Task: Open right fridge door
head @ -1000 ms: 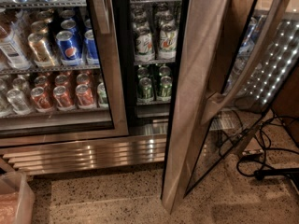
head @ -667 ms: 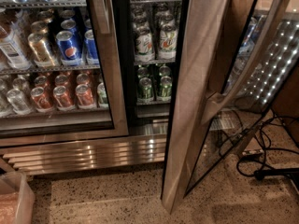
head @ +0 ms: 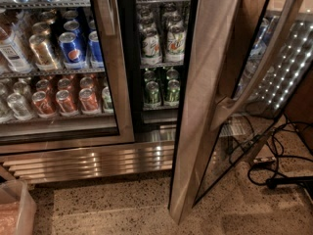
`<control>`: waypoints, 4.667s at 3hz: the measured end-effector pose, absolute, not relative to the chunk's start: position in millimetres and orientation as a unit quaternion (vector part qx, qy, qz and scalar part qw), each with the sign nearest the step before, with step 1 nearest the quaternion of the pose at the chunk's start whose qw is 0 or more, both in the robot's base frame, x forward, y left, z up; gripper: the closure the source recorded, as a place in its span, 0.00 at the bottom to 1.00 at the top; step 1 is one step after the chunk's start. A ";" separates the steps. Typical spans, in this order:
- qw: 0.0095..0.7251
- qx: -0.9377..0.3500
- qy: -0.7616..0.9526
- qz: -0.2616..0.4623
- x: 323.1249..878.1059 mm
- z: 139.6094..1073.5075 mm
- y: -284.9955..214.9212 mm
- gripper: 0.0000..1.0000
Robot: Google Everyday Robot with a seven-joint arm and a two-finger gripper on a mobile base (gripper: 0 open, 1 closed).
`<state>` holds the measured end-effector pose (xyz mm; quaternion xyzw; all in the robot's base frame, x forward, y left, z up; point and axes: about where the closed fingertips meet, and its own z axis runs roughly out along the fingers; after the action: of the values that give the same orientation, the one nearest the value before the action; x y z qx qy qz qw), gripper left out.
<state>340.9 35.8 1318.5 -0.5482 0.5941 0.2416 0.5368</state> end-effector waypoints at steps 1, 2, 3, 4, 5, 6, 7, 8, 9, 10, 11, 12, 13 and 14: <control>0.537 -0.548 0.594 0.242 341.0 1318.5 35.8 0.00; 0.537 -0.548 0.594 0.242 341.0 1318.5 35.8 0.00; 0.537 -0.548 0.594 0.242 341.0 1318.5 35.8 0.00; 0.537 -0.548 0.594 0.242 340.9 1318.5 35.8 0.00; 0.537 -0.548 0.594 0.242 340.9 1318.5 35.8 0.00; 0.537 -0.548 0.594 0.242 341.0 1318.5 35.8 0.00; 0.537 -0.548 0.594 0.242 341.0 1318.5 35.8 0.01; 0.537 -0.548 0.594 0.242 341.0 1318.5 35.8 0.01; 0.537 -0.548 0.594 0.242 341.0 1318.5 35.8 0.01; 0.537 -0.548 0.594 0.242 341.0 1318.5 35.8 0.02; 0.537 -0.548 0.594 0.242 341.0 1318.5 35.8 0.02; 0.537 -0.548 0.594 0.242 341.0 1318.5 35.8 0.02; 0.537 -0.548 0.594 0.242 341.0 1318.5 35.8 0.03; 0.537 -0.548 0.594 0.242 341.0 1318.5 35.8 0.03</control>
Offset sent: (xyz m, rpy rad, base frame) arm -0.0181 -0.0096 0.0077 -1.5167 -0.3761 -0.1596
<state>341.0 35.8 1318.5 -0.5482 0.5941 0.2416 0.5369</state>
